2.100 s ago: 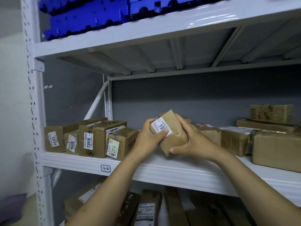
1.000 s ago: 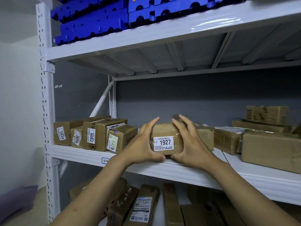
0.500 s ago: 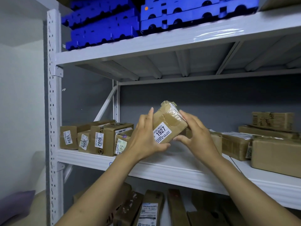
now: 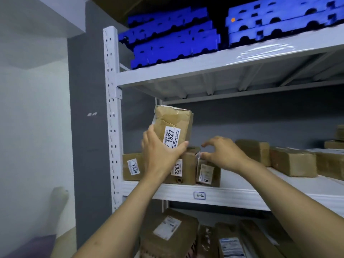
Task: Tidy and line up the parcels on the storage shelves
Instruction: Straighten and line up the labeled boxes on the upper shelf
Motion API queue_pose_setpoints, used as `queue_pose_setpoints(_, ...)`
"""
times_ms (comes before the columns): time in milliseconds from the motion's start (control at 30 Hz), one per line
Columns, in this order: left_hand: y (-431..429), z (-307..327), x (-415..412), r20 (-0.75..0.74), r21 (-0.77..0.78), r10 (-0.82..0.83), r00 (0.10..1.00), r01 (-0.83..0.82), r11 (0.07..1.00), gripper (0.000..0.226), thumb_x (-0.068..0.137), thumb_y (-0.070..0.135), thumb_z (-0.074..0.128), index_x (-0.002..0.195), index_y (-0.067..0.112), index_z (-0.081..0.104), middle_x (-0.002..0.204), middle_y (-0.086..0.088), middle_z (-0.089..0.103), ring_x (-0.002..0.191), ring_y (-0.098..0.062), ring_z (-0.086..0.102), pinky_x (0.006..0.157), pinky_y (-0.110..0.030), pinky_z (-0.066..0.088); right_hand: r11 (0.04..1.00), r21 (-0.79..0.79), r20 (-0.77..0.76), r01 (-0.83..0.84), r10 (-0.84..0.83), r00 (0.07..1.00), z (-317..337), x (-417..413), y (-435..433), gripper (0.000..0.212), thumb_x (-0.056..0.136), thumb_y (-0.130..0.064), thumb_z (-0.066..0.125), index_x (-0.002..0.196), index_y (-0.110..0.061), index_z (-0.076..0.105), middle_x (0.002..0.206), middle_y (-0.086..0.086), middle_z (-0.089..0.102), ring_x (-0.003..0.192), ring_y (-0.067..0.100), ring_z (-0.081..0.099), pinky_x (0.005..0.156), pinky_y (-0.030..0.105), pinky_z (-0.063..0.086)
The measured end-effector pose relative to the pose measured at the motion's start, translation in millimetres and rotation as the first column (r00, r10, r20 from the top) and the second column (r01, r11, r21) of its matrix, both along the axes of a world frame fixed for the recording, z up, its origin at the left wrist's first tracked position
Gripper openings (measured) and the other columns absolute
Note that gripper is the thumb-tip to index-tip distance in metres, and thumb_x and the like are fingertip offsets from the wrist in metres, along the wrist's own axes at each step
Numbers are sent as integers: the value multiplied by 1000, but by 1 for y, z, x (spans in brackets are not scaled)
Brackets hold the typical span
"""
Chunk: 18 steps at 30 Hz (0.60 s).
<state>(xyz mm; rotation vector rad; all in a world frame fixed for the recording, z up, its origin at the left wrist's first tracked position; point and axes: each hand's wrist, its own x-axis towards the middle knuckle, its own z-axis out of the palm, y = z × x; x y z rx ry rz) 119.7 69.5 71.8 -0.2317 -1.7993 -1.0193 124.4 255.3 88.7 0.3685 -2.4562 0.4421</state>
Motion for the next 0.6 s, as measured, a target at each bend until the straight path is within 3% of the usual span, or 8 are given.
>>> queue_pose_setpoints(167, -86, 5, -7, 41, -3, 19, 999, -19, 1000, 107, 57, 55, 83, 142, 20, 28, 136, 2, 43, 123, -16, 44, 99, -34, 42, 991, 129, 48, -31, 25, 999, -4, -12, -70, 45, 90, -42, 61, 130, -21, 57, 130, 2, 57, 117, 20, 51, 97, 33, 43)
queue_pose_setpoints(267, -120, 4, -19, 65, 65, 9, 998, -13, 998, 109, 57, 54, 84, 143, 19, 26, 138, -1, 45, 124, -19, 46, 102, -41, 44, 984, 181, 51, 0, -9, 999, -7, -21, -97, 45, 90, -44, 61, 130, -25, 56, 130, 1, 54, 115, 22, 52, 98, 40, 46)
queue_pose_setpoints(500, -149, -6, -56, 101, 107, -11, 995, 0, 994, 114, 57, 55, 85, 145, 17, 23, 141, -3, 43, 128, -22, 44, 105, -43, 42, 928, 367, -18, 64, -62, 998, -15, -55, -137, 50, 92, -50, 55, 137, -29, 48, 137, -2, 52, 116, 23, 54, 93, 38, 48)
queue_pose_setpoints(600, -155, -7, -69, 117, 105, -17, 993, 5, 995, 114, 57, 57, 84, 145, 20, 23, 141, -2, 43, 126, -22, 45, 103, -42, 44, 878, 472, -59, 75, -54, 997, -17, -77, -149, 44, 91, -52, 53, 130, -31, 55, 131, -1, 56, 113, 22, 54, 92, 37, 44)
